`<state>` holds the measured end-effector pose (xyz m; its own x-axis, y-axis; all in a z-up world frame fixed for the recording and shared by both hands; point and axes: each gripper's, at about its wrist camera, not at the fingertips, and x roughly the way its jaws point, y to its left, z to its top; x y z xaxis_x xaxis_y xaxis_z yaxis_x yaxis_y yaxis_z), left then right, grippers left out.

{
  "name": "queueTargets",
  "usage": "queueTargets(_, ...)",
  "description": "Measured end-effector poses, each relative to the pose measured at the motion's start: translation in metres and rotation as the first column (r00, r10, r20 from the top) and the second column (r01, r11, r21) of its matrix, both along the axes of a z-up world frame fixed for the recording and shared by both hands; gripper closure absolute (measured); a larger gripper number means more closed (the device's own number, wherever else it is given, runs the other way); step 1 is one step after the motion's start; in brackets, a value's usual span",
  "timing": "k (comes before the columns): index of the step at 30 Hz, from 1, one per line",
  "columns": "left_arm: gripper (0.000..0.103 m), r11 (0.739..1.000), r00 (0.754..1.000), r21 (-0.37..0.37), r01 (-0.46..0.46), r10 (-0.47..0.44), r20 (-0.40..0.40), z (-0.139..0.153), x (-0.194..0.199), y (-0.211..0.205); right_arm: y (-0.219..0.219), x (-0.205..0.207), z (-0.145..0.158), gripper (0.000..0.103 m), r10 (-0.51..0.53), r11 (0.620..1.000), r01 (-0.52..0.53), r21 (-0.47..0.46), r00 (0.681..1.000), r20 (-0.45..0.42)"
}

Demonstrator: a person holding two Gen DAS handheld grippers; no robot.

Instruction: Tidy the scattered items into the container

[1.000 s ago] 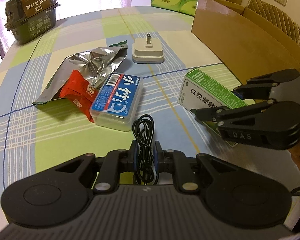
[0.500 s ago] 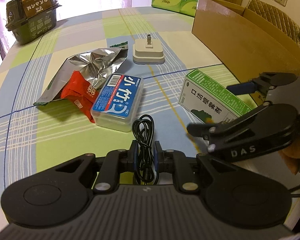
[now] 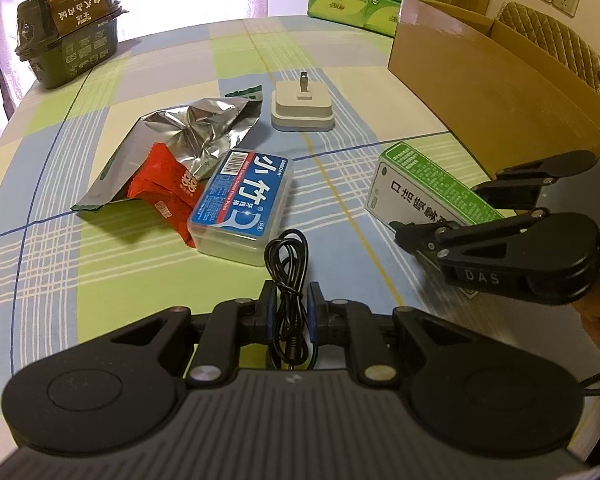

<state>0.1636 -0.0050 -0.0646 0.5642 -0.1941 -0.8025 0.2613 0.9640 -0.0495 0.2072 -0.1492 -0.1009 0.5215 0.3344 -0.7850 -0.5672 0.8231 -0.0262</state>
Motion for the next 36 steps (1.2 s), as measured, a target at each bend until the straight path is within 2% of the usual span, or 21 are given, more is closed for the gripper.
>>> queueTargets(3, 0.091, 1.000, 1.000, -0.001, -0.002, 0.002, 0.005, 0.001, 0.000, -0.001, 0.000, -0.005, 0.008, 0.071, 0.003, 1.000, -0.004, 0.009, 0.999, 0.036)
queueTargets(10, 0.091, 1.000, 1.000, -0.008, -0.001, 0.001, 0.014, 0.005, -0.001, -0.002, -0.012, -0.016, 0.025, 0.071, -0.021, 0.999, 0.019, 0.038, 0.998, 0.056)
queueTargets(17, 0.091, 0.999, 0.998, -0.014, 0.039, -0.038, 0.052, 0.020, -0.003, -0.014, -0.028, -0.028, 0.056, 0.071, -0.050, 0.997, 0.045, 0.057, 0.993, 0.106)
queueTargets(24, 0.091, 0.995, 0.989, 0.013, 0.095, -0.096, 0.113, 0.053, -0.006, -0.037, -0.053, -0.034, 0.100, 0.071, -0.107, 0.992, 0.095, 0.081, 0.981, 0.163)
queueTargets(31, 0.091, 0.985, 0.971, -0.035, 0.169, -0.160, 0.178, 0.100, -0.001, -0.087, -0.102, -0.035, 0.155, 0.071, -0.189, 0.980, 0.166, 0.108, 0.949, 0.254)
queueTargets(36, 0.091, 0.971, 0.956, -0.077, 0.226, -0.207, 0.207, 0.129, 0.006, -0.131, -0.148, -0.032, 0.174, 0.071, -0.257, 0.965, 0.232, 0.122, 0.929, 0.268)
